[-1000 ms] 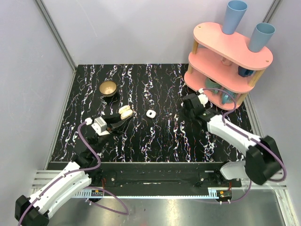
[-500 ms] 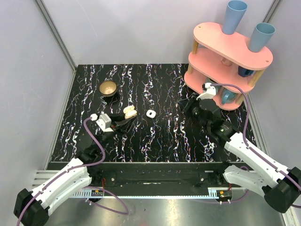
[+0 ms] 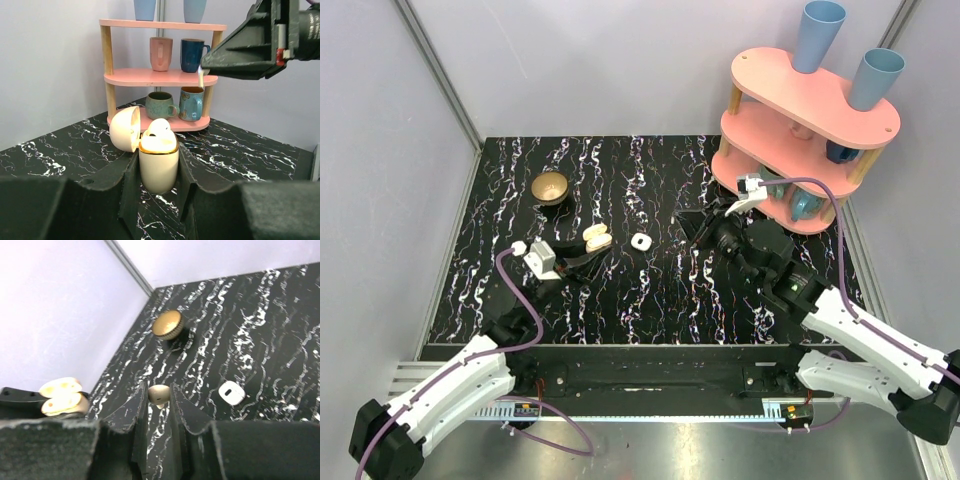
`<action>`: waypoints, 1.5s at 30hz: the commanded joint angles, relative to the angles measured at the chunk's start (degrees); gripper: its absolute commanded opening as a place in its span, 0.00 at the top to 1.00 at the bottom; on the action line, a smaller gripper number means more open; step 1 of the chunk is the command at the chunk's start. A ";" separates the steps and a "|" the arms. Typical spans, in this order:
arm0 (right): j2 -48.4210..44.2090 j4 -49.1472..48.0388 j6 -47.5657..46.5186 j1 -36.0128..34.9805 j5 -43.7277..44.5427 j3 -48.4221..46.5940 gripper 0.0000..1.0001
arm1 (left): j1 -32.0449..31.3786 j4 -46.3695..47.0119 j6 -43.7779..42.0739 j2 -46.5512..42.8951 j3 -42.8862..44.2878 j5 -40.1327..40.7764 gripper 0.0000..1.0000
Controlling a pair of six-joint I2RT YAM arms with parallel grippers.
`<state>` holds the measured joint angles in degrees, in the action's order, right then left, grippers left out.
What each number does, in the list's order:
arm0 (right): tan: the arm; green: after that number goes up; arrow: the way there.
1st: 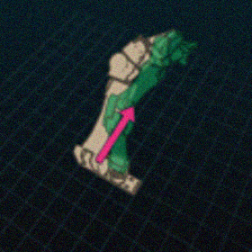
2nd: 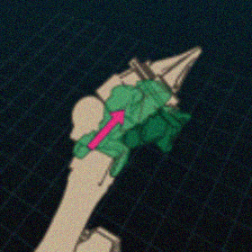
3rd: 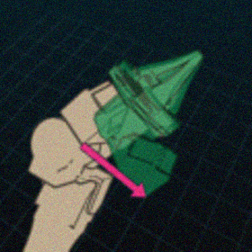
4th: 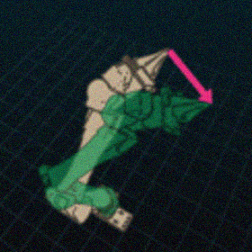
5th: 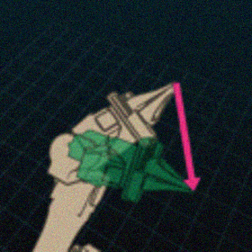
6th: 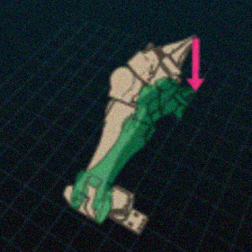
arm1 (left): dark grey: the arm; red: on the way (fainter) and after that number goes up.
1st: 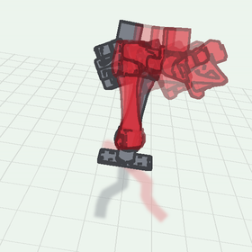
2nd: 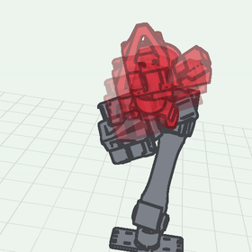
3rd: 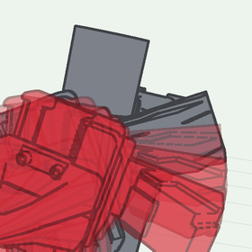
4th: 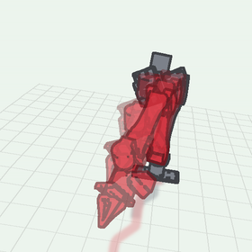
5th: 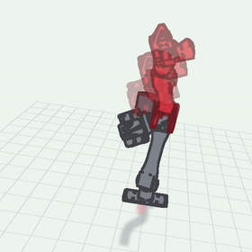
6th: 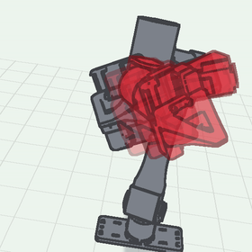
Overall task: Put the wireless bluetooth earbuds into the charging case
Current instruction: Insert the left earbud into the left side groove of the charging case.
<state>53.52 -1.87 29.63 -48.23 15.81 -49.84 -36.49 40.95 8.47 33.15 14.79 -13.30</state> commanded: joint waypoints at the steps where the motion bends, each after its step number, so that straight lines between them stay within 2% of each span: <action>1: -0.61 -7.09 -1.24 -2.39 -0.34 -3.42 1.00 | 0.01 5.10 0.85 0.51 2.00 -1.20 1.00; 19: 9.41 -19.66 -3.79 -16.28 0.54 -7.46 1.00 | -0.07 8.18 2.25 2.27 0.95 -2.08 1.00; 27: 11.78 -23.53 -2.39 -17.60 -0.08 -7.72 1.00 | 0.02 8.27 2.34 2.01 0.60 -2.61 1.00; 45: 16.35 -24.41 -0.89 -18.13 -2.63 -9.83 1.00 | 0.02 10.64 1.81 2.45 -0.11 -3.31 1.00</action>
<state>69.54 -22.90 28.97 -65.58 14.24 -56.38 -36.49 47.33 10.52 35.79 14.52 -15.75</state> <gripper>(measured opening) 0.240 0.332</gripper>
